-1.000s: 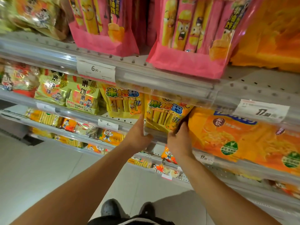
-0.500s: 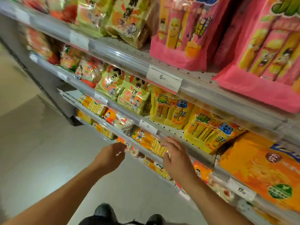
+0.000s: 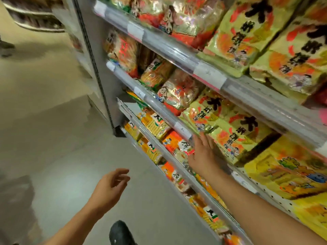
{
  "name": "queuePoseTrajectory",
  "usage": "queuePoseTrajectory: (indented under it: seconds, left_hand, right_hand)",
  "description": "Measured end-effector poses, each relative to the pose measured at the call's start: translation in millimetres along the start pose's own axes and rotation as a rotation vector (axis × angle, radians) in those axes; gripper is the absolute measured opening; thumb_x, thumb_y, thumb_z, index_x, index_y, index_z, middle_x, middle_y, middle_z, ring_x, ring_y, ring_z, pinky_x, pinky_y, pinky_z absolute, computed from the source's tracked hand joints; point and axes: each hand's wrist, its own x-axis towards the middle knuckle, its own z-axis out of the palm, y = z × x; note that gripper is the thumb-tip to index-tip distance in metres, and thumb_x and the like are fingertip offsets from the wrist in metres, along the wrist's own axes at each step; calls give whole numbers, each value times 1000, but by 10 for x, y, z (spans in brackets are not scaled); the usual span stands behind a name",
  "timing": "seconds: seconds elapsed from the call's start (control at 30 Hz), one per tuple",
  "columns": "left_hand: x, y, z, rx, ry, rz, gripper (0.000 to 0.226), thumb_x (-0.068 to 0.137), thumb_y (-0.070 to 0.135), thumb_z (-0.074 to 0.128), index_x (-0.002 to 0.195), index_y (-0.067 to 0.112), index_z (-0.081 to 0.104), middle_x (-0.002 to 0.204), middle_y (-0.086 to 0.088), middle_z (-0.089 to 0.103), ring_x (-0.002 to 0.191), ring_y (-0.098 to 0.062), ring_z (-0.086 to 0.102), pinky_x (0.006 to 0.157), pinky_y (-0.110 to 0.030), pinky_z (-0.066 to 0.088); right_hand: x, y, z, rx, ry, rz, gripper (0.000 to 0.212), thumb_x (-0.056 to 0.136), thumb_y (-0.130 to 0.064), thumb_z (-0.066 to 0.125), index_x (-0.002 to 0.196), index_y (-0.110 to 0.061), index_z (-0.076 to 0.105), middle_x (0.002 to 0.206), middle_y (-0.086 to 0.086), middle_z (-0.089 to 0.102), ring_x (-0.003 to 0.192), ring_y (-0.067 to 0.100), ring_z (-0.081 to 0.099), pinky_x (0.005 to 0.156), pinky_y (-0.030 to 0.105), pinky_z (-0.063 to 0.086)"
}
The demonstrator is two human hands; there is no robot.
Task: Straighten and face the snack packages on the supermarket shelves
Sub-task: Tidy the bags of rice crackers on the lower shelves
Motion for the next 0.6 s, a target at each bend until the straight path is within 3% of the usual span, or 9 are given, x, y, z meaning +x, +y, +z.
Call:
queuePoseTrajectory:
  seconds: [0.1,0.2,0.37,0.5,0.6]
  left_hand:
    - [325,-150,-412,-25,4,-14,23,96,12,56,108,31,62,95,11,72,90,-3,68,71,-14,49]
    - [599,-212,-746,-12,6,-14,25,96,9,54,108,29,62,95,11,72,91,-5,68,72,-17,49]
    - [1025,-196,-1049,-16,-49,-12,26,96,9,53,107,32,61,95,14,72,91,-4,67,70,-17,50]
    - [1434,-57,-1162,8,-82,22,21,97,13,55,109,29,62,97,13,72,95,-8,67,82,-28,55]
    - [1795,108,-1239,92,-108,80,21,97,15,56,113,28,63,102,10,71,97,-6,65,87,-29,54]
  right_hand:
    - [131,-61,190,-102,-9,143,90,87,-35,63,153,-16,6,162,10,-7,148,28,-11,116,38,-10]
    - [101,-18,276,-236,-30,182,98,86,-40,61,154,-14,-5,162,9,-11,148,25,-12,118,38,-8]
    - [121,-72,243,-259,-54,257,86,89,-31,51,154,-12,-1,162,4,-3,149,20,-6,121,36,-1]
    - [147,-160,245,-246,-63,307,77,93,-31,47,154,-12,5,162,4,-2,149,20,-5,121,37,1]
    - [271,-303,280,-134,-15,320,70,91,-26,53,152,-16,19,162,4,-1,148,22,-6,119,36,2]
